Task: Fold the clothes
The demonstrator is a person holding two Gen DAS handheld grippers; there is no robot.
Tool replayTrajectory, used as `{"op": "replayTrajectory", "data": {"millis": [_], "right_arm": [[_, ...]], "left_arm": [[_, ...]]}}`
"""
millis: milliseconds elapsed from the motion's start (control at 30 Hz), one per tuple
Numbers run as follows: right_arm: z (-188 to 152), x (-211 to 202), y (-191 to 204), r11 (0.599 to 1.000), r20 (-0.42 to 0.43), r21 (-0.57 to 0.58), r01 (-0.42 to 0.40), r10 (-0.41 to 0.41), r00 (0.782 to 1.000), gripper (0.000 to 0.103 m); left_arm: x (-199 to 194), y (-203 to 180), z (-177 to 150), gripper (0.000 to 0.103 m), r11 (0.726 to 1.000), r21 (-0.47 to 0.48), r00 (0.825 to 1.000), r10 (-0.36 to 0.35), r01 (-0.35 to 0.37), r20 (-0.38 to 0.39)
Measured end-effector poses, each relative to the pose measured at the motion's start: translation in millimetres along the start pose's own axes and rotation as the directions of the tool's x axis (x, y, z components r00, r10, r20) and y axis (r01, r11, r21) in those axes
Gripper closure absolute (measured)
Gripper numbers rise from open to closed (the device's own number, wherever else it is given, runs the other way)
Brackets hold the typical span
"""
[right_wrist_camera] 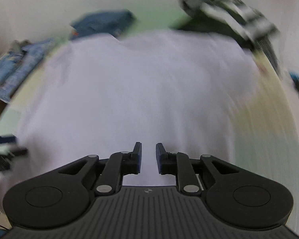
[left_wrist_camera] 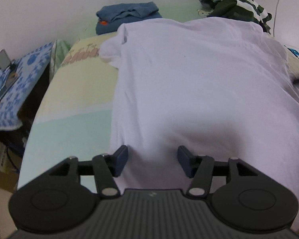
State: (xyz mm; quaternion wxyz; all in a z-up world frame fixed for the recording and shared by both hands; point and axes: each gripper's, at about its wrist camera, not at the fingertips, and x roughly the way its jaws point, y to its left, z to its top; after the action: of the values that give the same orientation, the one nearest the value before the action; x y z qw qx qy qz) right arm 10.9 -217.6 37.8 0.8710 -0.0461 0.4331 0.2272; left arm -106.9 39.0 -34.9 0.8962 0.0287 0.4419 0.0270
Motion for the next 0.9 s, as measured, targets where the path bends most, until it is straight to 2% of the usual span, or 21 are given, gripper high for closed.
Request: {"op": "replayTrajectory", "data": {"millis": [67, 133, 167, 233, 267, 333, 367, 433, 533, 633, 700, 800, 900], "right_arm": [[35.1, 6.9, 30.1, 0.994, 0.041, -0.091, -0.066, 0.07, 0.997, 0.084], [70.2, 13.8, 60.2, 0.975, 0.075, -0.183, -0.127, 0.142, 0.987, 0.067], [82.3, 21.8, 79.8, 0.957, 0.088, -0.245, -0.156, 0.182, 0.979, 0.066], [101.9, 41.2, 119.2, 0.912, 0.102, -0.36, -0.198, 0.25, 0.963, 0.067], [107.5, 54.6, 136.9, 0.892, 0.083, -0.392, -0.227, 0.28, 0.957, 0.067], [115.4, 84.3, 169.4, 0.849, 0.023, -0.438, -0.295, 0.339, 0.941, 0.08], [114.9, 99.5, 182.3, 0.835, -0.007, -0.451, -0.316, 0.35, 0.937, 0.081], [107.9, 129.7, 205.0, 0.813, -0.043, -0.503, -0.294, 0.316, 0.948, 0.081], [99.9, 159.9, 214.3, 0.81, -0.01, -0.554, -0.192, 0.224, 0.975, 0.081], [105.0, 181.9, 207.3, 0.821, -0.045, -0.533, -0.202, 0.211, 0.977, 0.081], [109.9, 191.3, 205.1, 0.836, -0.064, -0.499, -0.23, 0.23, 0.971, 0.083], [117.0, 193.8, 205.4, 0.845, -0.071, -0.479, -0.239, 0.234, 0.97, 0.101], [136.3, 189.6, 193.1, 0.879, -0.085, -0.335, -0.339, 0.33, 0.94, 0.101]], "left_arm": [[4.6, 3.3, 5.8, 0.043, 1.0, 0.013, 1.0, -0.009, 0.009, 0.012], [9.1, 6.1, 11.6, 0.039, 1.0, 0.026, 1.0, -0.018, 0.018, 0.025], [11.3, 7.6, 14.4, 0.037, 0.999, 0.032, 0.999, -0.023, 0.022, 0.031], [15.8, 10.4, 20.2, 0.029, 0.998, 0.046, 0.999, -0.032, 0.03, 0.044], [16.1, 11.9, 21.0, 0.025, 0.998, 0.052, 0.998, -0.036, 0.033, 0.052], [16.2, 17.2, 22.9, 0.024, 0.998, 0.041, 0.997, -0.058, 0.056, 0.051], [16.3, 20.0, 23.9, 0.024, 0.997, 0.035, 0.996, -0.07, 0.068, 0.05], [18.2, 21.2, 27.0, 0.024, 0.997, 0.036, 0.996, -0.066, 0.064, 0.053], [21.3, 22.3, 31.9, 0.022, 0.998, 0.039, 0.997, -0.057, 0.055, 0.057], [24.4, 23.4, 36.8, 0.021, 0.998, 0.042, 0.997, -0.048, 0.045, 0.062], [26.4, 24.1, 40.1, 0.018, 0.998, 0.045, 0.997, -0.041, 0.039, 0.065], [29.3, 25.6, 44.6, 0.015, 0.999, 0.042, 0.997, -0.033, 0.03, 0.069], [31.8, 28.4, 48.1, 0.012, 0.999, 0.025, 0.997, -0.026, 0.025, 0.07]]}}
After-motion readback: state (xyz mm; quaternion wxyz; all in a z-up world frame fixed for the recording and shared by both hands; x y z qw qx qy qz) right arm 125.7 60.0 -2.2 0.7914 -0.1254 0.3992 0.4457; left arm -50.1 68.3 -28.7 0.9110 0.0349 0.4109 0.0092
